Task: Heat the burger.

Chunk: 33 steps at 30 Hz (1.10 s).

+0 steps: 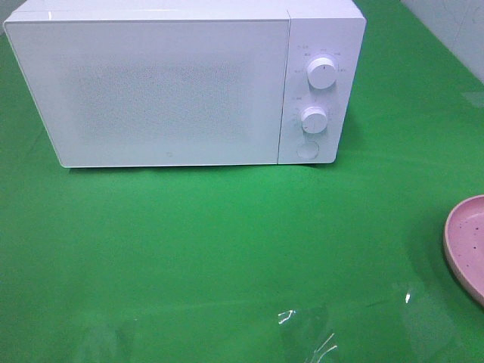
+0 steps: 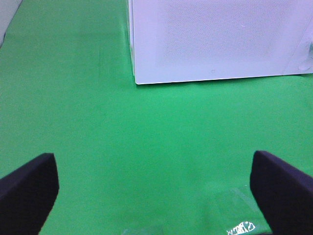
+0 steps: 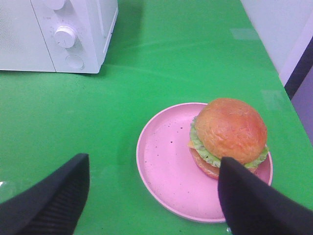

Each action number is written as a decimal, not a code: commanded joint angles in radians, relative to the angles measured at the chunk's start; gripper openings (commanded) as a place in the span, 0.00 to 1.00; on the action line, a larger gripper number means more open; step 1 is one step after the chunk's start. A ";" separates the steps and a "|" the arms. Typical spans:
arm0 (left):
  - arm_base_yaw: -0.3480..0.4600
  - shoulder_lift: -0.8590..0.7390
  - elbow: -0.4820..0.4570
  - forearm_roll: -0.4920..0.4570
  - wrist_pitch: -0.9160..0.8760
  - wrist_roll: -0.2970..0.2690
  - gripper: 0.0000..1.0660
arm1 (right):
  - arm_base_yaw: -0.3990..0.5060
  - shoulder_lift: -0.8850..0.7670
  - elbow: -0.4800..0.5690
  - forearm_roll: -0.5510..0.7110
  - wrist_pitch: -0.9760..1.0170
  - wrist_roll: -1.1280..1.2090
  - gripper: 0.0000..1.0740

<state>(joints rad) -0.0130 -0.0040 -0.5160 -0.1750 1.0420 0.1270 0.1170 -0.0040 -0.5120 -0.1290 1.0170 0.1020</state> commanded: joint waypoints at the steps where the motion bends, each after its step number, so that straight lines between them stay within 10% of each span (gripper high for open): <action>1: 0.003 -0.026 0.003 -0.012 -0.008 -0.003 0.96 | -0.004 -0.025 0.005 0.000 -0.014 -0.006 0.65; 33: 0.003 -0.026 0.003 -0.004 -0.008 -0.003 0.96 | -0.004 -0.025 0.005 0.000 -0.014 -0.006 0.65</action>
<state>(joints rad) -0.0130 -0.0040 -0.5160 -0.1740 1.0420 0.1270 0.1170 -0.0040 -0.5120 -0.1290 1.0170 0.1020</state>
